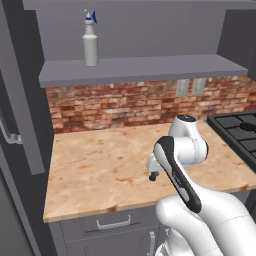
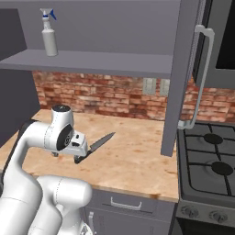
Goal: Move the cutting board and knife to the sink. Then move spray from the cabinet to the counter.
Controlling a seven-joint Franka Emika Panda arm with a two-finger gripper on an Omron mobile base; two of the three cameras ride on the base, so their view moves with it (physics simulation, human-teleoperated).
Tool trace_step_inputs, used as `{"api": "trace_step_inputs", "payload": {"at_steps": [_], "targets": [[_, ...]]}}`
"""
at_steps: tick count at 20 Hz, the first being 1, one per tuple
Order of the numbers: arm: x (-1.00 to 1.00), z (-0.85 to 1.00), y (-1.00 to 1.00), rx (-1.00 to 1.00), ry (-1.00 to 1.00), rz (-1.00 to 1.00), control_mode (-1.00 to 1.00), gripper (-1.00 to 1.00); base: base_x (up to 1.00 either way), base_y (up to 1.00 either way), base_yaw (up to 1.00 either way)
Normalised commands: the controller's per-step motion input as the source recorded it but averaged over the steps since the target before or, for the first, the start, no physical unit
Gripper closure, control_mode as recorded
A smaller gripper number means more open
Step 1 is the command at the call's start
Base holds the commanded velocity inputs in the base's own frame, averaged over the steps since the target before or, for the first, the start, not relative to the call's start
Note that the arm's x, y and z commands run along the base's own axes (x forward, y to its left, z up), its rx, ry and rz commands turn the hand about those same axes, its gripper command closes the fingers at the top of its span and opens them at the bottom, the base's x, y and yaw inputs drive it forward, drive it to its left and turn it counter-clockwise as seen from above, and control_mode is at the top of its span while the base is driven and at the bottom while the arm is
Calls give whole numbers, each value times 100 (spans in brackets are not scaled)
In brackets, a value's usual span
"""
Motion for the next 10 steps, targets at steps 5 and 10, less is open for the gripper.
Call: {"api": "trace_step_inputs", "payload": {"at_steps": [5, 10], "targets": [[0, 0, 0, 0, 0, 0, 100, -100, 2, 0, 0], [0, 0, 0, 0, 0, 0, 100, -100, 18, 0, 0]]}}
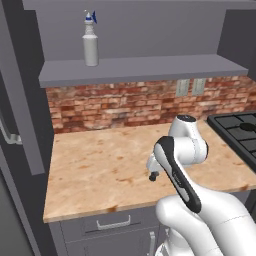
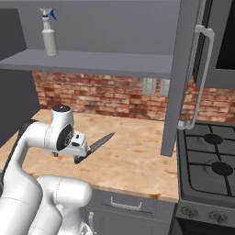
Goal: Move the cutting board and knife to the sink. Then move spray from the cabinet to the counter.
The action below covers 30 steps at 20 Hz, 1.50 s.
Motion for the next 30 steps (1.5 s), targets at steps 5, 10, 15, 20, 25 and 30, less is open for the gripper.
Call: {"api": "trace_step_inputs", "payload": {"at_steps": [5, 10, 15, 20, 25, 30], "targets": [[42, -9, -1, 0, 1, -2, -100, -100, 0, 0, 0], [55, -18, 0, 0, 0, -8, -100, -100, 0, 0, 0], [57, -23, 0, 0, 0, -7, -100, -100, 0, 0, 0], [47, -32, 0, -2, 1, -7, -100, -100, 0, 0, 0], [22, -35, 0, 0, 6, -10, -100, -100, 0, 0, 0], [27, -28, 0, -3, 6, -11, -100, -100, 0, 0, 0]]}}
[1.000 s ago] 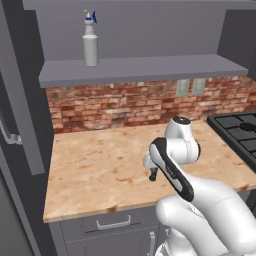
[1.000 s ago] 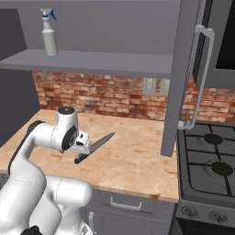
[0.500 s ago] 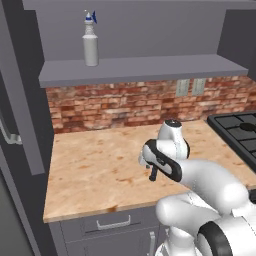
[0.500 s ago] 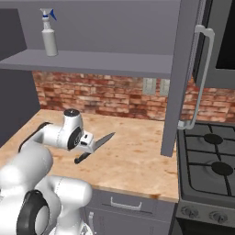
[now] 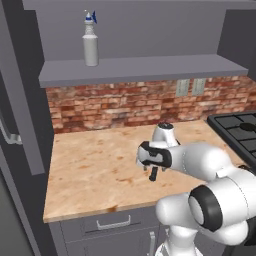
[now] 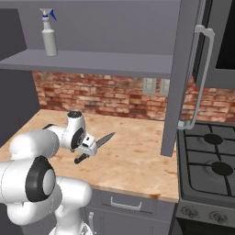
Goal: Move the cutting board and knife to the sink. Then move spray from the cabinet to the counter.
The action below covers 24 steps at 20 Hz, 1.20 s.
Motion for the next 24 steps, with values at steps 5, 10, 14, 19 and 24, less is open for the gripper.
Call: {"api": "trace_step_inputs", "payload": {"at_steps": [5, 10, 14, 19, 24], "targets": [[16, -26, 0, 0, 5, -11, -100, -100, 0, 0, 0], [9, -27, 0, -1, 1, -7, -100, -100, 0, 0, 0], [7, -27, 0, -2, 2, -7, -100, -100, 0, 0, 0], [2, -28, 0, -2, 0, -6, -100, -100, 0, 0, 0], [0, -29, 0, -1, 0, -5, -100, -100, 0, 0, 0]]}}
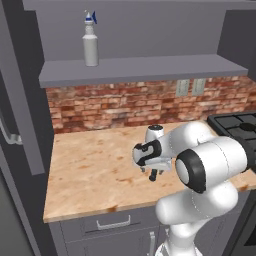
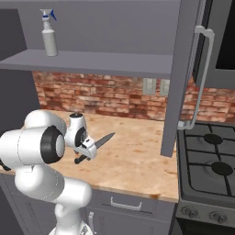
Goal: Move the cutting board and knife to the sink. Then move spray from the cabinet to the counter.
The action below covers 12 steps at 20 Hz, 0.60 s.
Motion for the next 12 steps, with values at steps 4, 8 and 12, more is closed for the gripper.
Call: {"api": "trace_step_inputs", "payload": {"at_steps": [4, 8, 12], "targets": [[-1, -32, 0, 0, 0, -5, -100, -100, 0, 0, 0], [-9, -35, -1, 0, 0, -5, -100, -100, 0, 0, 0], [-12, -36, -5, 0, 0, -5, -100, 100, 0, 0, 0]]}}
